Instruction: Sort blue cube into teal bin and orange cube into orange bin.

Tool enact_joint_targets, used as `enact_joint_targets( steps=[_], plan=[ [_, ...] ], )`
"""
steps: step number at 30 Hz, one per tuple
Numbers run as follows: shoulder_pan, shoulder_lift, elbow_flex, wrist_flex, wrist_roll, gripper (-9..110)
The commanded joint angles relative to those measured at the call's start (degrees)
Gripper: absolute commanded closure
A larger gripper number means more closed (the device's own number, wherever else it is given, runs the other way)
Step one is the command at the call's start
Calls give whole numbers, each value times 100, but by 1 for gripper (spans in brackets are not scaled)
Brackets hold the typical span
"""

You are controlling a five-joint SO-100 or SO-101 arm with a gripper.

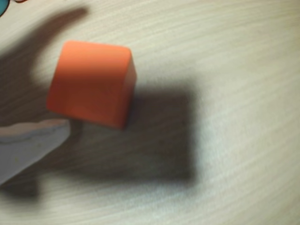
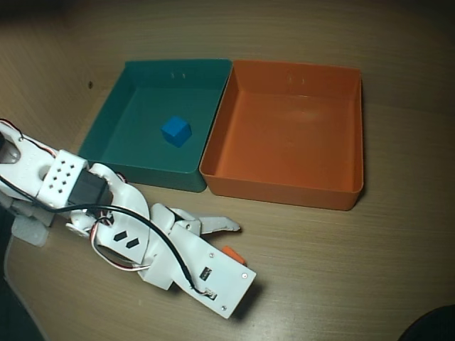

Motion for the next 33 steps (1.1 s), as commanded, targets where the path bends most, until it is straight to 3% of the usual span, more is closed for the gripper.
enact_joint_targets(
  steps=[1,28,33],
  plan=[
    [0,114,-202,-114,9,68],
    [62,-817,-1213,-105,0,69],
    [141,-826,-1169,-18,-519,81]
  ],
)
